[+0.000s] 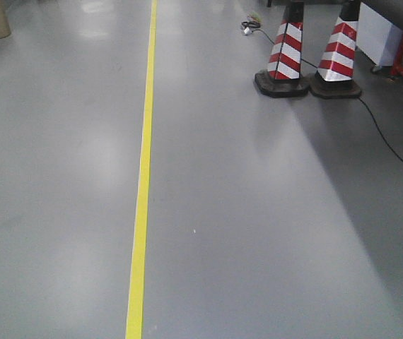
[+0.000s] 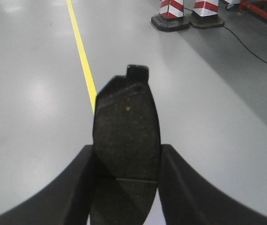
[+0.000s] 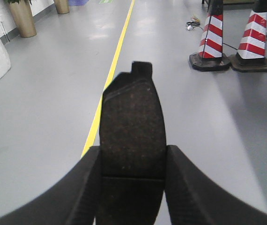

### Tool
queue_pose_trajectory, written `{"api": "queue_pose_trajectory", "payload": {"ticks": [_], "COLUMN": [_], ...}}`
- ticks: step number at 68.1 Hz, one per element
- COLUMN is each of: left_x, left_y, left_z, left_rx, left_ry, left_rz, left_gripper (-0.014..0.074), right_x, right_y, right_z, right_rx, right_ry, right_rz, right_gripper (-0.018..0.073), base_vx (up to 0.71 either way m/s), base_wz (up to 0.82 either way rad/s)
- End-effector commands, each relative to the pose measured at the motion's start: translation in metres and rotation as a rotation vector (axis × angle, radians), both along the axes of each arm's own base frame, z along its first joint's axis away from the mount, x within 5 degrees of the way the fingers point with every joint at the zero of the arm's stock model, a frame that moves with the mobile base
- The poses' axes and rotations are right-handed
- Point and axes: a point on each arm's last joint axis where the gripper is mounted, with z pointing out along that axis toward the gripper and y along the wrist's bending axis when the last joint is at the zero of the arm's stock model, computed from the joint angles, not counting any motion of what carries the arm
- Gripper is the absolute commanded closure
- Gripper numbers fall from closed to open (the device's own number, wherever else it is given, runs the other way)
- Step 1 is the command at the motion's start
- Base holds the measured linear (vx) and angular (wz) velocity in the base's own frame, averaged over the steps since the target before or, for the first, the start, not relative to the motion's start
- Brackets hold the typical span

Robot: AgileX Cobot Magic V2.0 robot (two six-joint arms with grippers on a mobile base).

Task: Move and align brake pads A on conveyor
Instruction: 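Drive along the yellow floor line past the striped cones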

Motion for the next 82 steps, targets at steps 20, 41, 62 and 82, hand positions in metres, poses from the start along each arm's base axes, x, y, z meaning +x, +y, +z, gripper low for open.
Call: {"api": "queue_pose_trajectory", "payload": {"ticks": [20, 41, 62, 82], "left_x": [0.0025, 0.0025, 0.0025, 0.0025], "left_y": [-0.0002, -0.0002, -0.0002, -0.0002], "left_z": [0.0165, 0.0165, 0.0165, 0.0165], "left_rx": [-0.033, -0.033, -0.033, -0.033], "left_ry": [-0.11, -0.11, -0.11, -0.11], "left_rz": [0.007, 0.007, 0.007, 0.007], "left_gripper": [0.0603, 0.0603, 0.0603, 0.0603], "right_x": [0.002, 0.002, 0.002, 0.002], "right_y": [-0.0007, -0.0007, -0.0007, -0.0007], "right_z": [0.0189, 0.0189, 0.0189, 0.0189], "right_rx": [0.0, 0.0, 0.0, 0.0], "right_ry": [-0.127, -0.127, -0.127, -0.127], "right_rz": [-0.007, -0.007, -0.007, -0.007], "right_gripper": [0.0566, 0.0566, 0.0566, 0.0566], "base_vx": [0.7, 0.7, 0.75, 0.74], "base_wz": [0.13, 0.04, -0.06, -0.02]}}
